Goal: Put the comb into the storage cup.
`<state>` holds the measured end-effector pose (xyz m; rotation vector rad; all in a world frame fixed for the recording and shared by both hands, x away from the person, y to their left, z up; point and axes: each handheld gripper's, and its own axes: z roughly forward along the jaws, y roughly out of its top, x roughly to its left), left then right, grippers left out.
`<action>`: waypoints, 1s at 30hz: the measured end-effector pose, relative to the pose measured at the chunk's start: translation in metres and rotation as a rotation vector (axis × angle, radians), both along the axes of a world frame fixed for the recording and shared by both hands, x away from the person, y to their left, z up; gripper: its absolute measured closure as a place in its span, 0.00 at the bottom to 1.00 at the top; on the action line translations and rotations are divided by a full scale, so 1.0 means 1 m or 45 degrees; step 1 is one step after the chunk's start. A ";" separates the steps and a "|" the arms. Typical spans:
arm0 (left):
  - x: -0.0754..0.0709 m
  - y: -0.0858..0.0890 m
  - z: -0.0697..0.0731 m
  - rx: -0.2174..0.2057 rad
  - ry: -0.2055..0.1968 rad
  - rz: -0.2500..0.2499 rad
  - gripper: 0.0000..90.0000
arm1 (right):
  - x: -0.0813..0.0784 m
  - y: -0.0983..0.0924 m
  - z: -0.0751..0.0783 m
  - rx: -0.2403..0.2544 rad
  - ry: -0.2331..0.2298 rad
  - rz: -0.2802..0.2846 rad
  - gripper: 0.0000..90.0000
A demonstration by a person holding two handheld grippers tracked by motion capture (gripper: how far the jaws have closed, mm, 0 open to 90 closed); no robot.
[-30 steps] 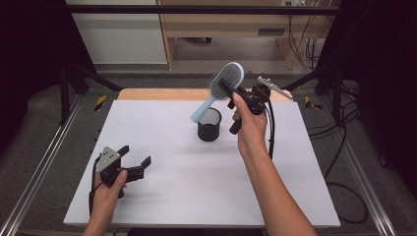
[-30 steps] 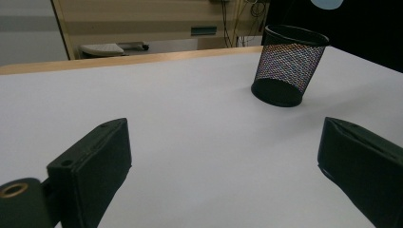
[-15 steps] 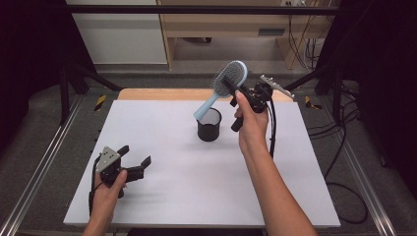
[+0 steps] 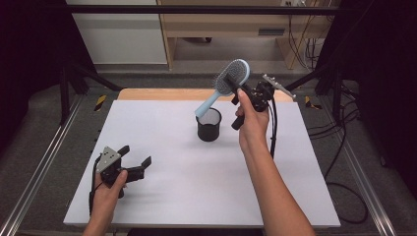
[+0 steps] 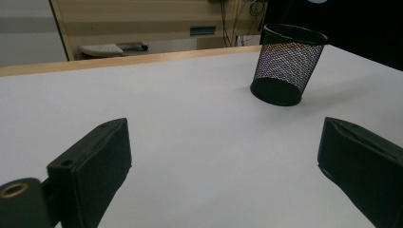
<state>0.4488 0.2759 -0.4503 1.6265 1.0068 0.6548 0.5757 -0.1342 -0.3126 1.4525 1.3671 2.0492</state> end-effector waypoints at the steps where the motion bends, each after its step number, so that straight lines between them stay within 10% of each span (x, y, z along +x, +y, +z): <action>1: 0.000 0.000 0.000 0.000 -0.001 -0.001 0.05 | 0.000 0.000 0.000 0.002 0.003 -0.001 0.58; 30: 0.000 -0.001 0.000 0.006 -0.003 -0.029 0.05 | 0.013 -0.007 -0.003 0.006 0.001 -0.075 0.58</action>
